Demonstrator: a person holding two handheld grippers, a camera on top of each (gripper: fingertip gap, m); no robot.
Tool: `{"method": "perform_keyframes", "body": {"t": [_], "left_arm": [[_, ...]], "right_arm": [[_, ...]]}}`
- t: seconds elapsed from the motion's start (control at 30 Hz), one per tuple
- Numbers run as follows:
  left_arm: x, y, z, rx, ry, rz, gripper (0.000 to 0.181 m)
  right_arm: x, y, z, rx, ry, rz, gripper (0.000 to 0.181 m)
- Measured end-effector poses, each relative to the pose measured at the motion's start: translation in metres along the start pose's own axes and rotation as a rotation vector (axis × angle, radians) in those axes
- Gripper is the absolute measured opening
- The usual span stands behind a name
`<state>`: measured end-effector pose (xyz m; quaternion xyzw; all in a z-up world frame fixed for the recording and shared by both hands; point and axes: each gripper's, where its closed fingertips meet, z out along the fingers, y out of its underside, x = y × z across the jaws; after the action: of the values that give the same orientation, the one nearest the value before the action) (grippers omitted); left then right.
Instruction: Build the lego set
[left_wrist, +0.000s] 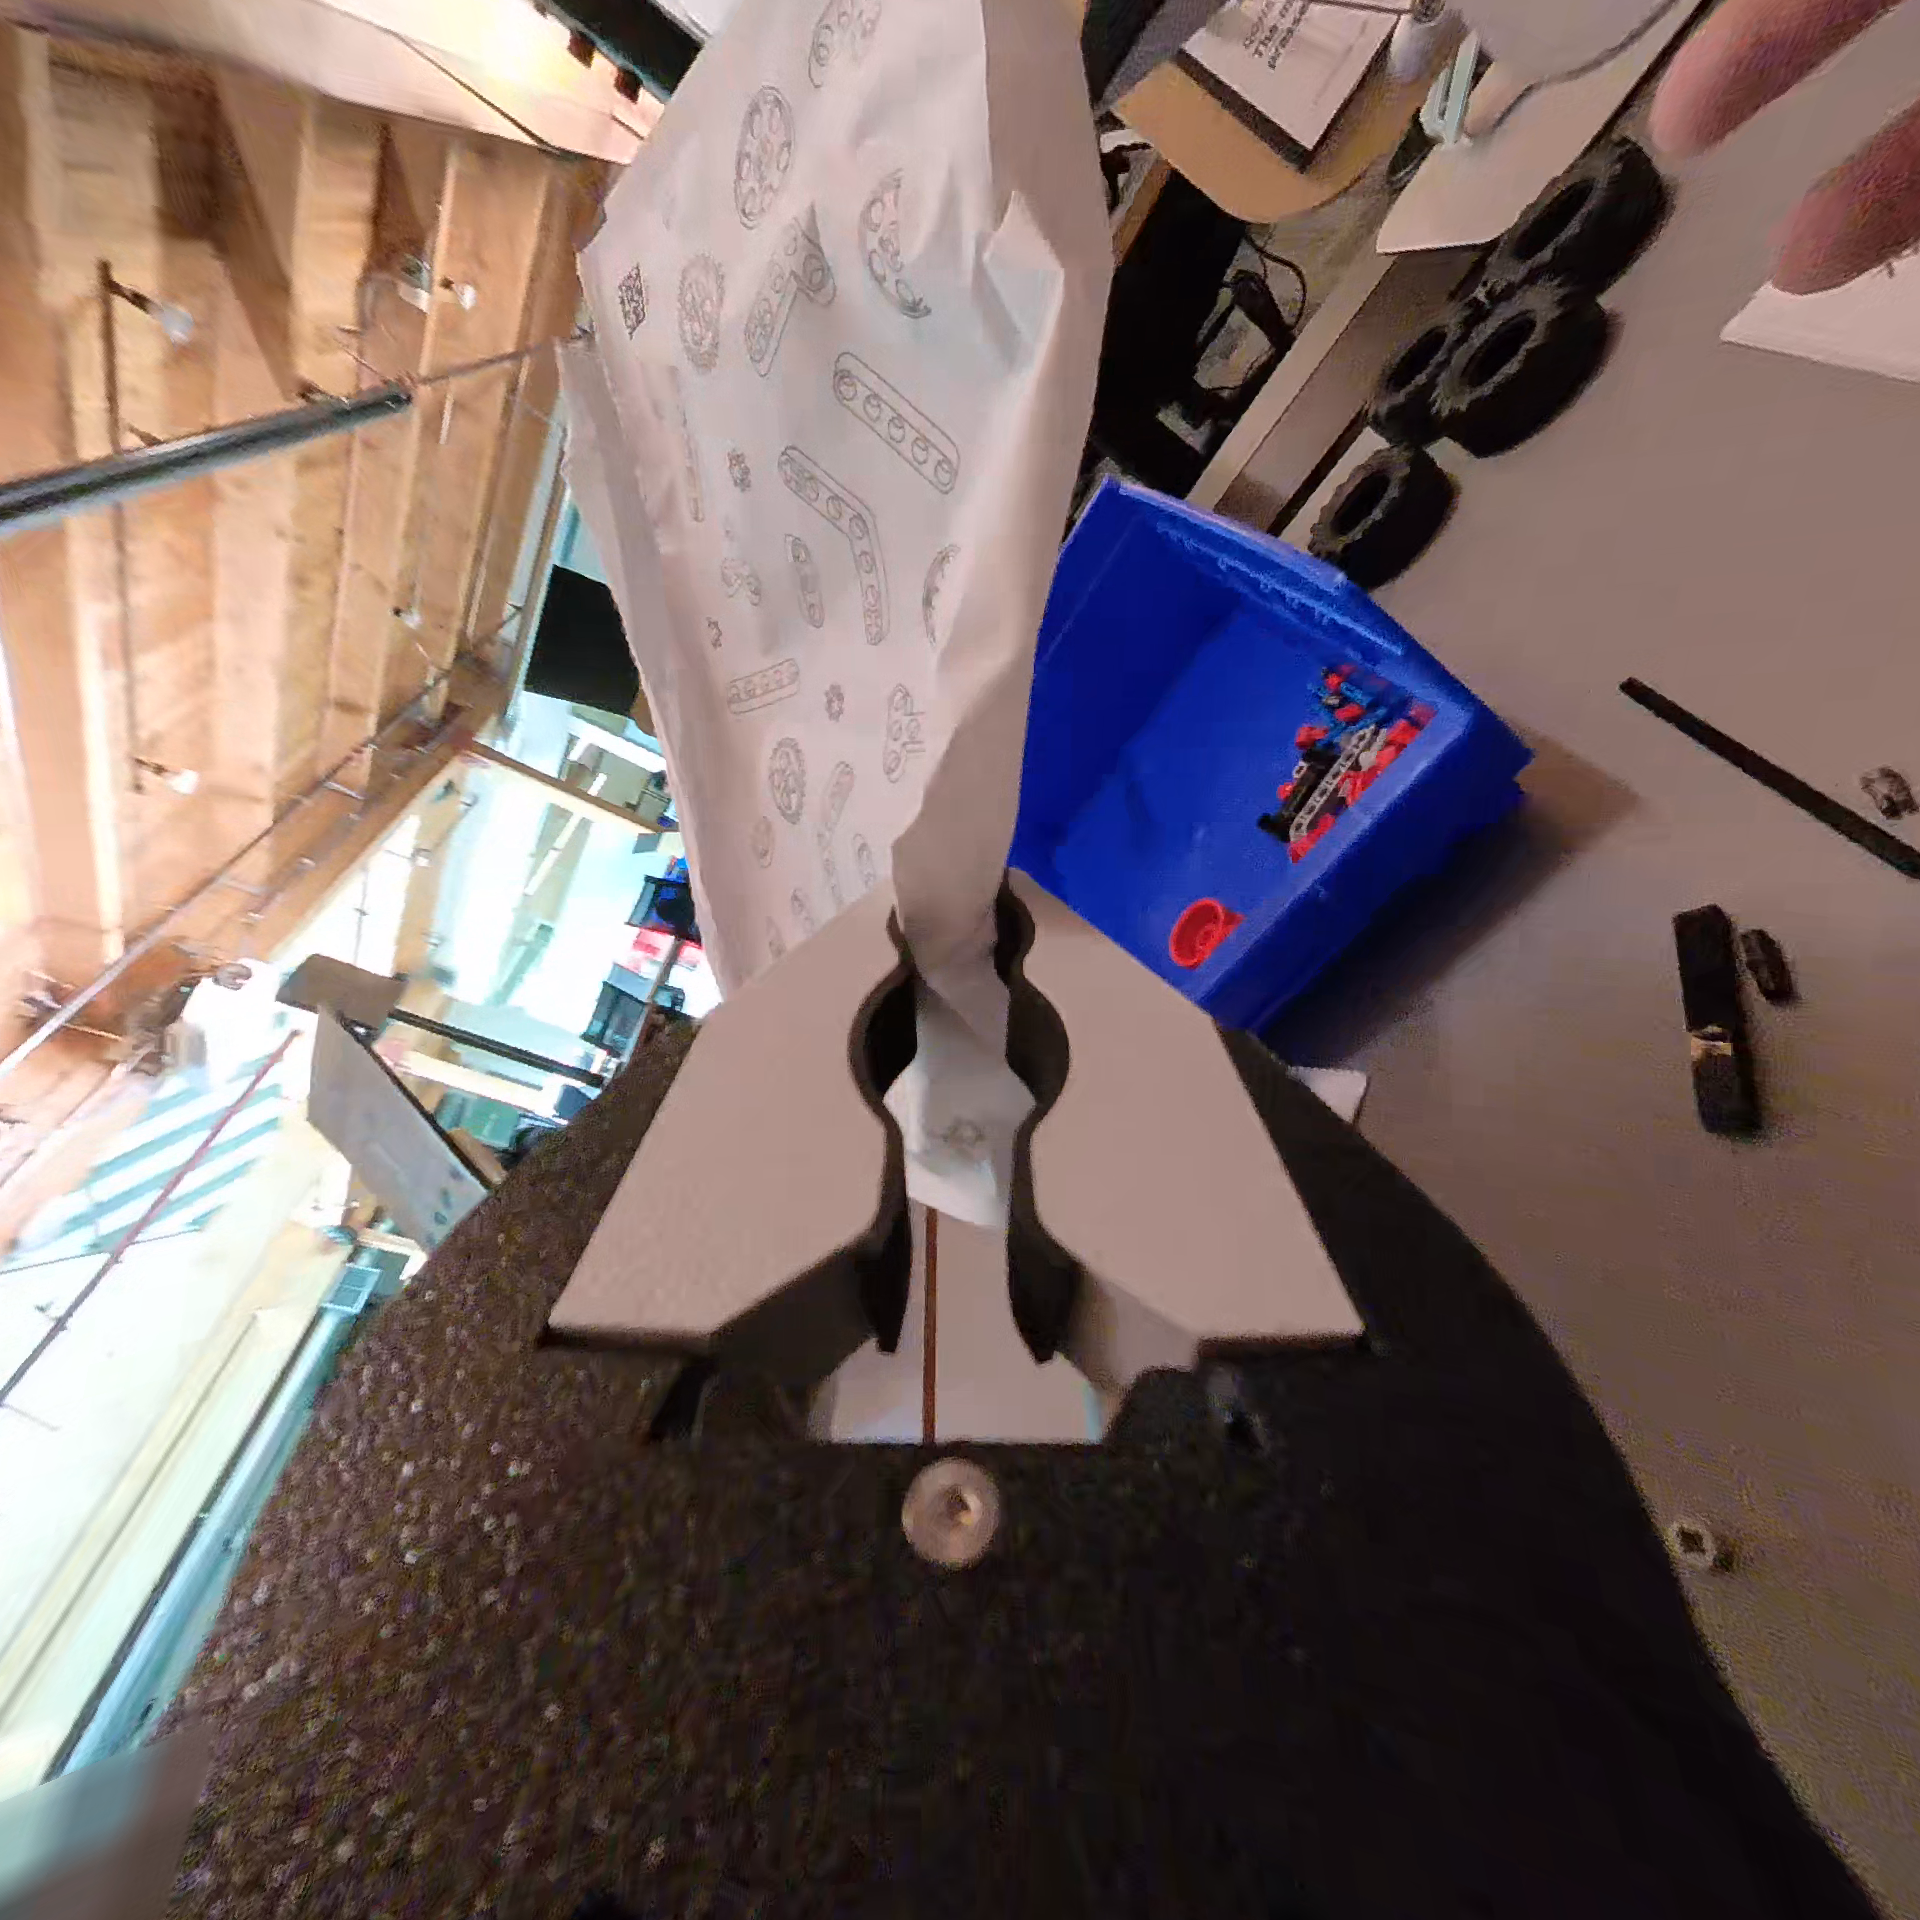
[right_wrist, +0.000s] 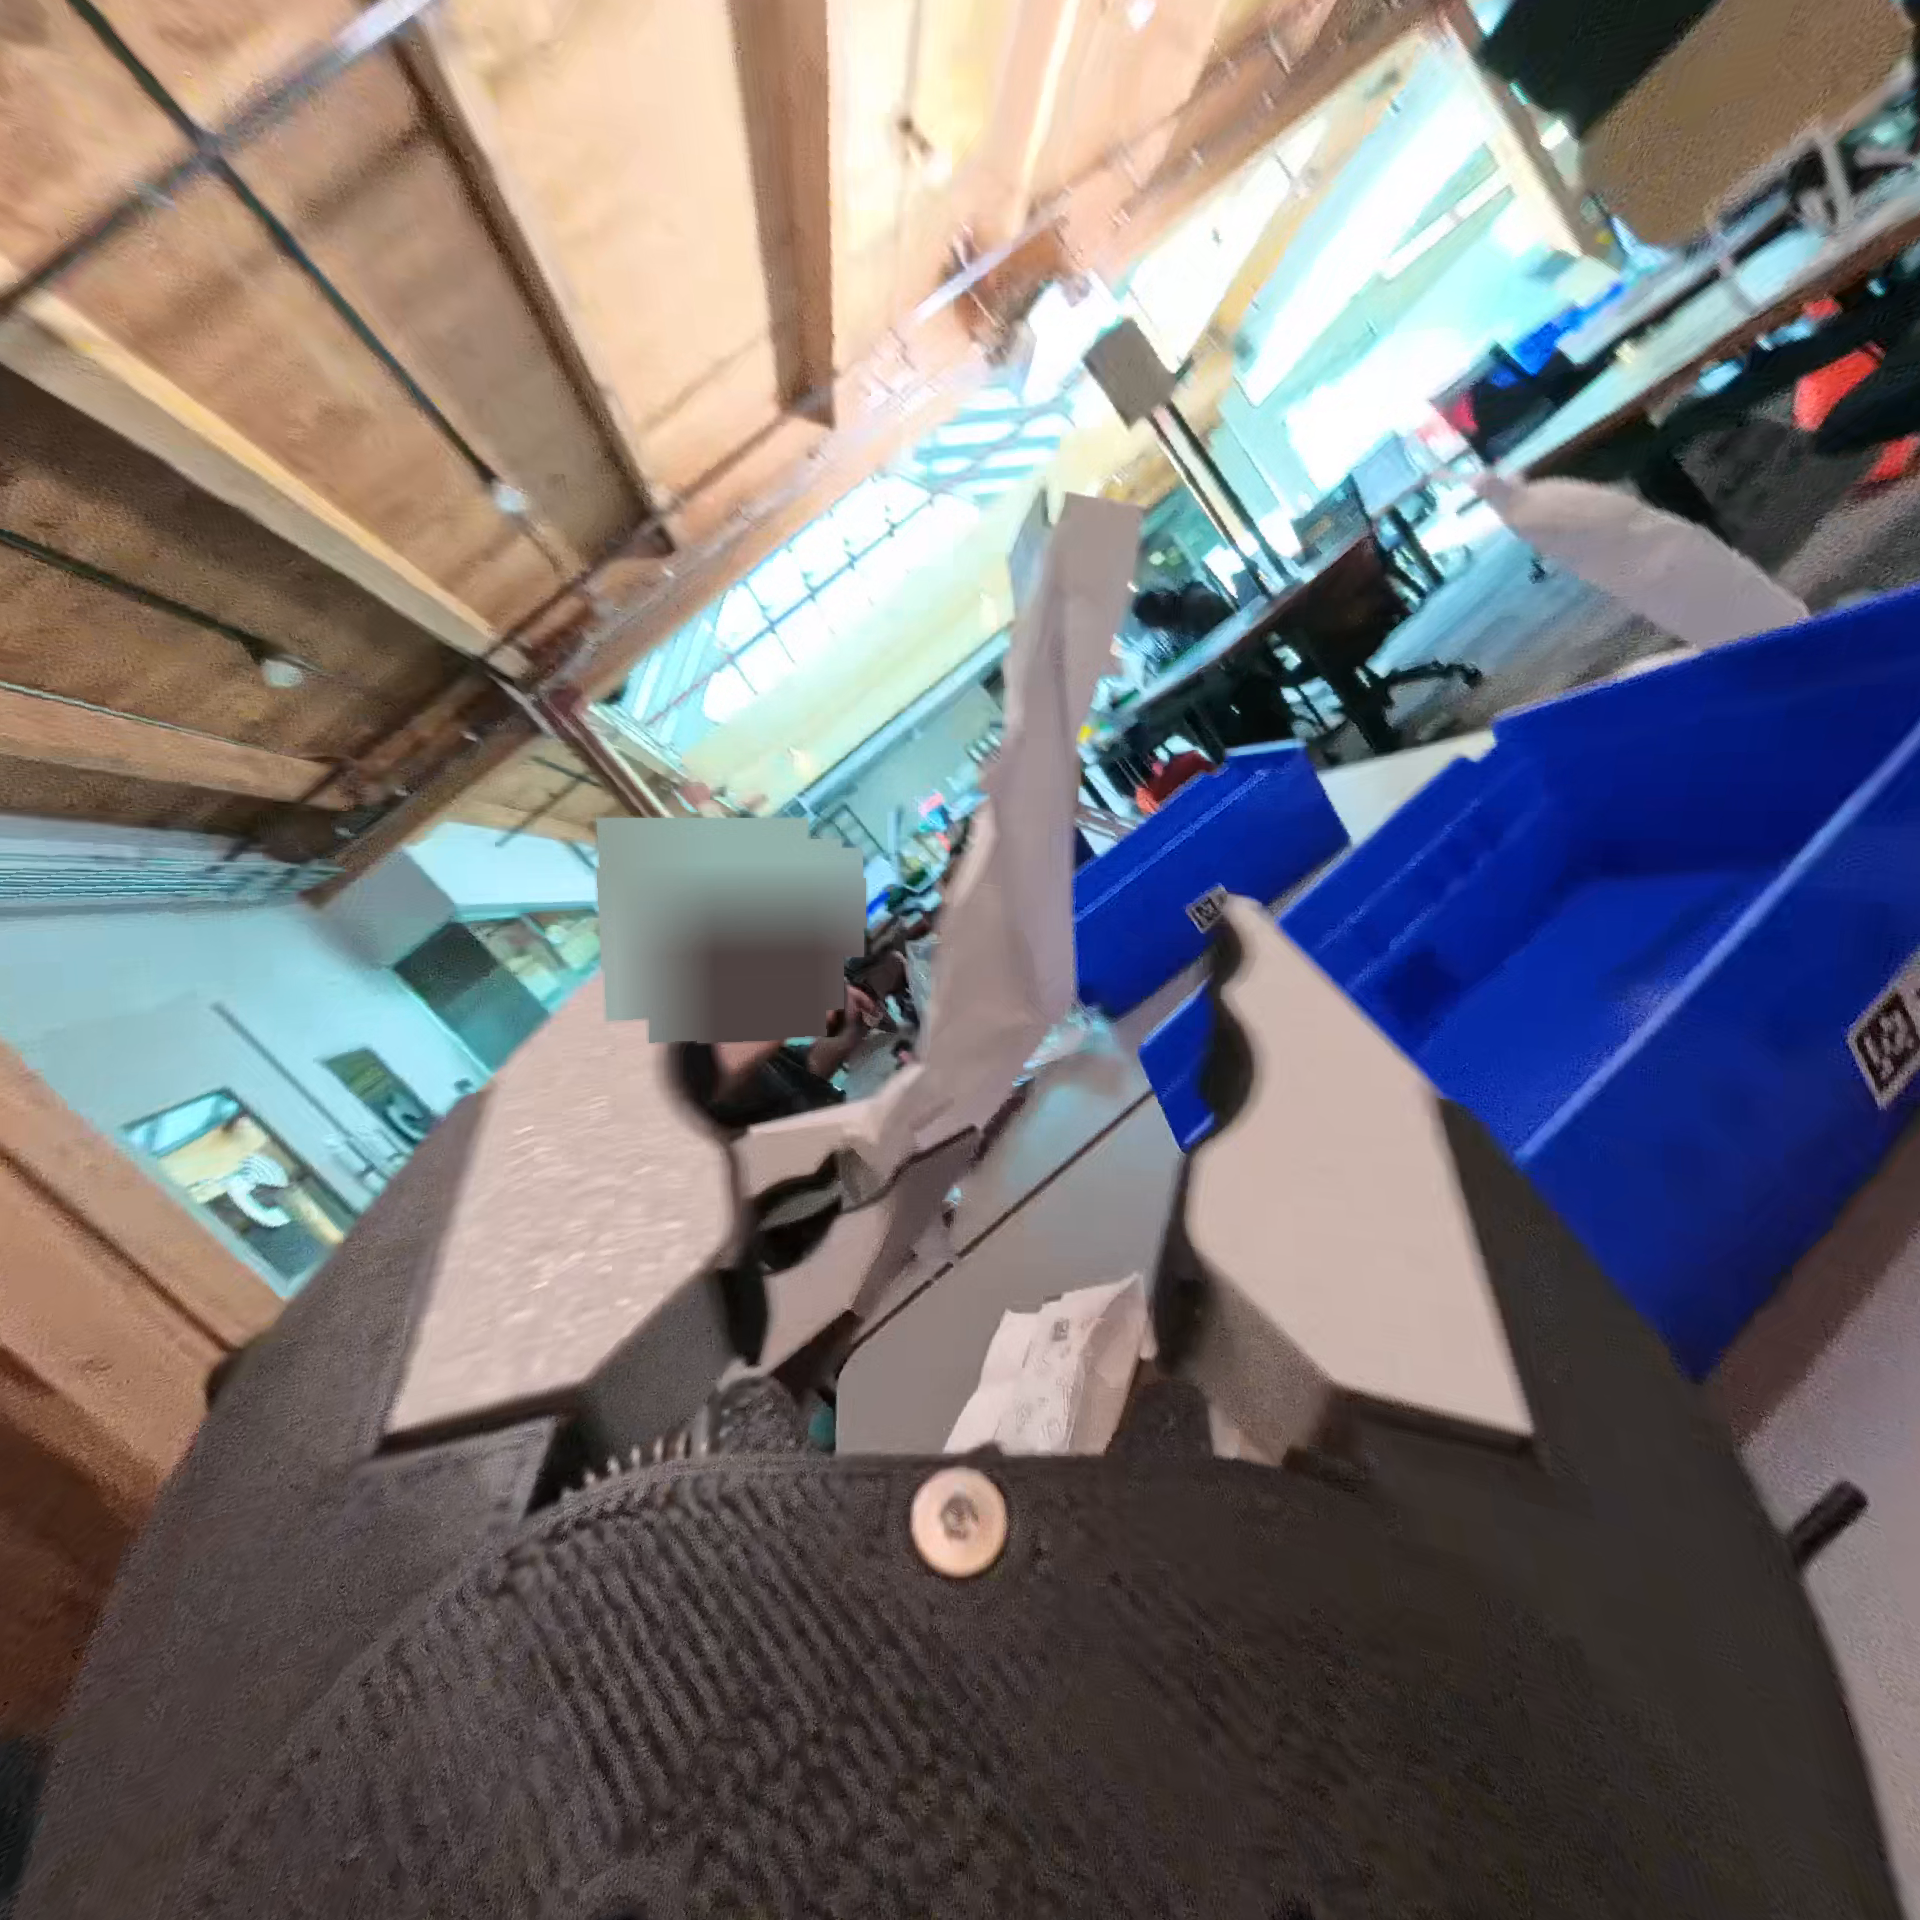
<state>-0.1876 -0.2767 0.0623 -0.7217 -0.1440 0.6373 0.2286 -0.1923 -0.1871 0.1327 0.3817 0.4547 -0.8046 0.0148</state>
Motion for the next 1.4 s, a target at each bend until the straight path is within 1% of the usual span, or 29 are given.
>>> {"method": "perform_keyframes", "body": {"t": [0.03,0.07,0.1,0.13,0.17,0.27,0.3,0.33,0.43,0.47,0.53,0.57,0.6,0.63,0.67,0.73,0.77,0.83,0.9,0.93,0.97,1.03,1.07,1.13,1.17,1.2,1.23,1.3,1.4], "left_arm": [[0.005,-0.008,0.001,0.012,-0.026,0.026,0.007],[0.011,-0.016,0.001,0.031,-0.045,0.058,0.007],[0.017,-0.023,0.002,0.043,-0.056,0.091,0.007],[0.025,-0.029,0.004,0.050,-0.058,0.118,0.007],[0.033,-0.034,0.006,0.060,-0.053,0.136,0.007],[0.050,-0.045,0.009,0.073,-0.031,0.156,0.007],[0.055,-0.046,0.009,0.061,-0.011,0.148,0.007],[0.059,-0.045,0.010,0.045,0.008,0.142,0.007],[0.073,-0.047,0.009,0.043,0.057,0.123,0.007],[0.077,-0.046,0.009,0.034,0.077,0.118,0.007],[0.080,-0.050,0.008,0.034,0.082,0.110,0.007],[0.080,-0.051,0.008,0.029,0.085,0.104,0.007],[0.079,-0.050,0.007,0.022,0.091,0.093,0.008],[0.080,-0.051,0.007,0.027,0.093,0.084,0.007],[0.080,-0.052,0.007,0.042,0.098,0.063,0.008],[0.083,-0.059,0.003,0.079,0.134,0.008,0.010],[0.084,-0.061,0.002,0.089,0.146,-0.009,0.012],[0.083,-0.064,0.000,0.133,0.146,-0.029,0.022],[0.077,-0.064,-0.005,0.194,0.113,-0.038,0.039],[0.074,-0.064,-0.007,0.228,0.094,-0.008,0.053],[0.070,-0.061,-0.008,0.251,0.057,0.032,0.062],[0.063,-0.051,-0.009,0.280,-0.005,0.149,0.074],[0.060,-0.047,-0.008,0.299,-0.033,0.226,0.074],[0.060,-0.046,-0.006,0.344,-0.066,0.367,0.068],[0.065,-0.049,-0.006,0.378,-0.060,0.424,0.058],[0.065,-0.055,-0.009,0.426,-0.081,0.459,0.033],[0.063,-0.064,-0.014,0.483,-0.110,0.465,0.000],[0.069,-0.068,-0.013,0.492,-0.036,0.423,0.000],[0.067,-0.079,-0.011,0.499,-0.009,0.376,0.000]], "right_arm": [[-0.001,0.001,-0.003,-0.015,-0.026,-0.012,0.073],[0.004,0.008,-0.004,-0.057,-0.014,-0.007,0.073],[0.011,0.014,-0.005,-0.086,0.016,0.022,0.080],[0.017,0.016,-0.007,-0.087,0.042,0.051,0.075],[0.023,0.016,-0.010,-0.068,0.073,0.074,0.059],[0.044,-0.002,-0.027,0.081,0.136,0.157,0.028],[0.049,-0.006,-0.032,0.108,0.138,0.180,0.025],[0.053,-0.003,-0.035,0.089,0.145,0.185,0.026],[0.053,0.011,-0.036,-0.042,0.171,0.145,0.076],[0.052,0.011,-0.036,-0.052,0.178,0.104,0.086],[0.048,0.008,-0.036,-0.042,0.193,0.043,0.102],[0.046,0.006,-0.036,-0.032,0.186,0.023,0.101],[0.041,0.007,-0.035,-0.046,0.158,-0.004,0.111],[0.040,0.012,-0.034,-0.091,0.148,-0.029,0.113],[0.042,0.014,-0.034,-0.123,0.151,-0.055,0.098],[0.060,0.002,-0.041,-0.079,0.234,-0.085,0.029],[0.060,-0.004,-0.042,-0.051,0.211,-0.080,0.013],[0.062,-0.002,-0.041,-0.090,0.174,-0.011,0.000],[0.067,-0.013,-0.044,-0.042,0.195,0.011,0.000],[0.069,-0.019,-0.046,-0.018,0.198,0.044,0.000],[0.070,-0.023,-0.048,0.002,0.190,0.086,0.000],[0.076,-0.024,-0.052,0.007,0.170,0.191,0.000],[0.079,-0.021,-0.054,-0.007,0.158,0.241,0.000],[0.080,-0.012,-0.058,-0.031,0.122,0.337,0.000],[0.078,-0.007,-0.059,-0.046,0.095,0.384,0.000],[0.076,-0.002,-0.060,-0.060,0.081,0.420,0.000],[0.078,0.002,-0.063,-0.070,0.086,0.434,0.000],[0.084,0.006,-0.069,-0.078,0.110,0.421,0.000],[0.090,0.000,-0.079,-0.074,0.145,0.373,0.000]]}}
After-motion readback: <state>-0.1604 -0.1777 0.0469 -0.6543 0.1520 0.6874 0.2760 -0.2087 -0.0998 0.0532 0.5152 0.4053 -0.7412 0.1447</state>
